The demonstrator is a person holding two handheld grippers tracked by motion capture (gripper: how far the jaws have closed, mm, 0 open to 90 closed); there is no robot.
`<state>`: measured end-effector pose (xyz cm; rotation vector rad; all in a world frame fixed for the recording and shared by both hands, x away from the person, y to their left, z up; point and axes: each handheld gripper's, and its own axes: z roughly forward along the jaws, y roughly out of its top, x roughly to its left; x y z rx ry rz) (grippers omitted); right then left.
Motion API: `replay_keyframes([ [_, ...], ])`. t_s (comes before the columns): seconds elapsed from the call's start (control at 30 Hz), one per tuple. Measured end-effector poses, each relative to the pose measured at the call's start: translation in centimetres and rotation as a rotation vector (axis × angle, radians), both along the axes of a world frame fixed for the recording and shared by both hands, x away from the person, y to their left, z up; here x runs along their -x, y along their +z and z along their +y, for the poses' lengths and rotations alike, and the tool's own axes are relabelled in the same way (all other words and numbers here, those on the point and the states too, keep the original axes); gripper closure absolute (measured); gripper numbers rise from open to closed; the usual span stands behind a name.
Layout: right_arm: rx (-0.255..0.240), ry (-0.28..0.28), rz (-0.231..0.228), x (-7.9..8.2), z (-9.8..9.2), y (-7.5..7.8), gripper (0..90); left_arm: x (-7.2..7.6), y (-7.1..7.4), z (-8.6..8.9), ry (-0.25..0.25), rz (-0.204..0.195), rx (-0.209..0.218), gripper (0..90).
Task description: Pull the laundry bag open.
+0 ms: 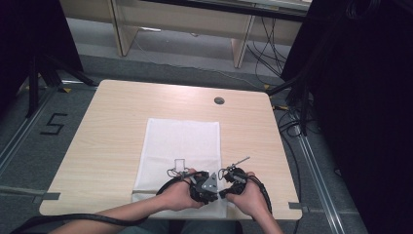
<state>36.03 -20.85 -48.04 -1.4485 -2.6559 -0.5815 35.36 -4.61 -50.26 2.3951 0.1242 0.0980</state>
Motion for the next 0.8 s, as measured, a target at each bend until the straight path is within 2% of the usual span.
replay_keyframes([
  [0.03, -0.001, -0.002, -0.002, 0.0, 0.01, -0.01, 90.0, 0.0, 0.02, 0.0, 0.006, -0.004, -0.002, 77.3],
  [0.07, 0.0, -0.003, 0.0, 0.0, 0.02, 0.01, 90.0, 0.02, 0.06, 0.07, 0.036, -0.029, 0.001, 77.5],
  [0.13, 0.005, 0.014, -0.01, -0.08, -0.09, -0.02, 90.0, -0.17, 0.0, 0.08, 0.024, -0.012, 0.007, 78.6],
  [0.17, 0.001, 0.021, -0.017, -0.12, -0.12, -0.08, 90.0, -0.13, -0.12, 0.07, 0.022, 0.02, 0.014, 79.2],
  [0.23, 0.0, 0.023, -0.017, -0.13, -0.13, -0.09, 90.0, -0.18, -0.01, 0.17, 0.042, -0.007, 0.012, 80.7],
  [0.3, 0.002, 0.024, -0.018, -0.12, -0.12, -0.08, 90.0, -0.2, 0.02, 0.14, 0.044, -0.005, 0.011, 81.4],
  [0.33, 0.002, 0.024, -0.018, -0.12, -0.12, -0.08, 90.0, -0.22, 0.03, 0.06, 0.035, 0.026, 0.008, 81.4],
  [0.47, 0.0, 0.027, -0.019, -0.12, -0.15, -0.09, 90.0, -0.4, 0.35, 0.08, 0.04, 0.032, 0.005, 81.8],
  [0.5, 0.002, 0.01, -0.009, -0.06, -0.12, -0.07, 90.0, -0.33, 0.42, 0.12, 0.06, 0.028, 0.019, 81.8],
  [0.67, 0.007, 0.014, -0.011, -0.15, -0.13, -0.1, 90.0, -0.34, 0.53, 0.12, 0.043, 0.014, 0.015, 81.9],
  [0.7, 0.007, 0.026, -0.015, -0.11, -0.04, -0.06, 90.0, -0.33, 0.51, 0.08, 0.036, 0.029, 0.015, 81.9],
  [0.8, 0.027, 0.028, -0.019, 0.01, 0.18, 0.01, 90.0, -0.26, 0.57, 0.11, 0.041, 0.024, 0.014, 82.0],
])
